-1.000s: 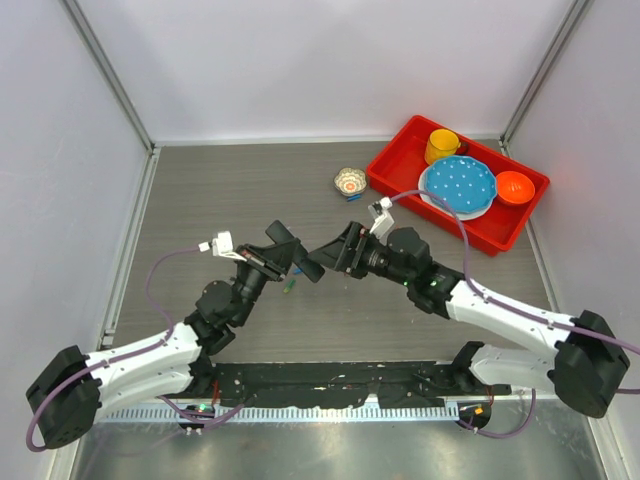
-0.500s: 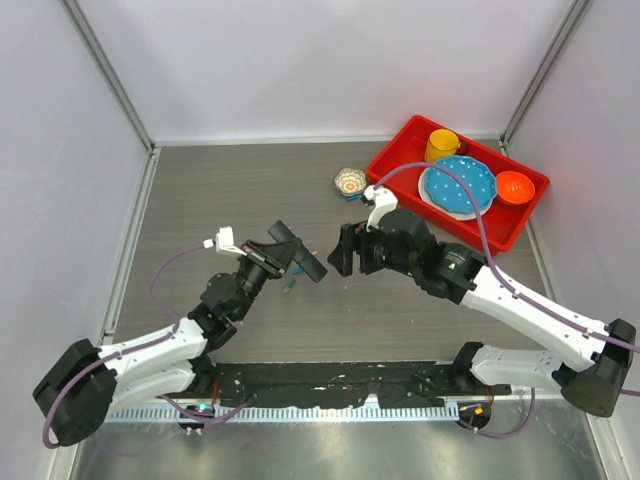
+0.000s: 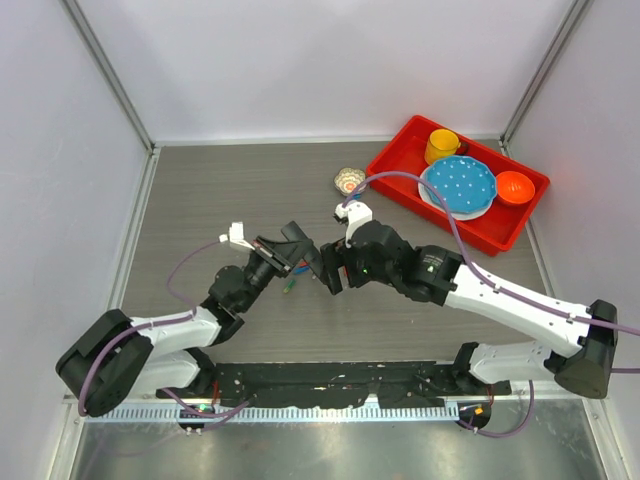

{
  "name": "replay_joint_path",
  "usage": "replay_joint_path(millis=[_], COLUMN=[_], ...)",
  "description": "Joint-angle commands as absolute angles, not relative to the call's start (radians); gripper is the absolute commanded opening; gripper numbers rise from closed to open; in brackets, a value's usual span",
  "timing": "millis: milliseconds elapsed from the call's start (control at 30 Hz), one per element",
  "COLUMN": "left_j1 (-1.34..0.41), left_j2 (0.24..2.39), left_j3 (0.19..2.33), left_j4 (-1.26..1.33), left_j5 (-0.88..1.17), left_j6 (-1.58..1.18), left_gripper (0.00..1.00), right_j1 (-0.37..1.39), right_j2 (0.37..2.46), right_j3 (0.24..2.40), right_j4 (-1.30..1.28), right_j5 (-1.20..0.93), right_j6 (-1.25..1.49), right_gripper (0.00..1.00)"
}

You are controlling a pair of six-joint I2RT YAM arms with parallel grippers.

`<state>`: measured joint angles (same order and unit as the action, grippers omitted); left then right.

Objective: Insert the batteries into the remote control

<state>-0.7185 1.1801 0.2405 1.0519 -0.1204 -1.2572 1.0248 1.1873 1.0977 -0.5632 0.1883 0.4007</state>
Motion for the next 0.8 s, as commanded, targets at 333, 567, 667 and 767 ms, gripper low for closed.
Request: replay_joint_path(millis=[333,567,667,767], left_j1=[-0.715,-0.715,-0.715,-0.715], left_j2=[1.190,1.213,1.218,1.220], left_j3=[0.259,0.259,0.261,0.261], left_j4=[1.178,1.181,1.186,1.187], left_j5=[-0.064,-0.064,-0.063,-0.061], left_j6=[-1.289,-1.301,-1.304,-1.304], left_gripper=[0.00,0.00,0.00,0.00], right_j1=[1.043,1.048,1.048,1.049], right_j2=[1.252,1.282,1.293,1.304], right_j3=[1.158,1.163,1.161,1.160], right_j4=[-0.554,-0.557,-0.555,-0.554], right_j5=[0.207,0.195,0.187,0.183], right_j6=[0.347,0.328,0.325,0.324], right_gripper=[0.81,0.77,0.74,0.73])
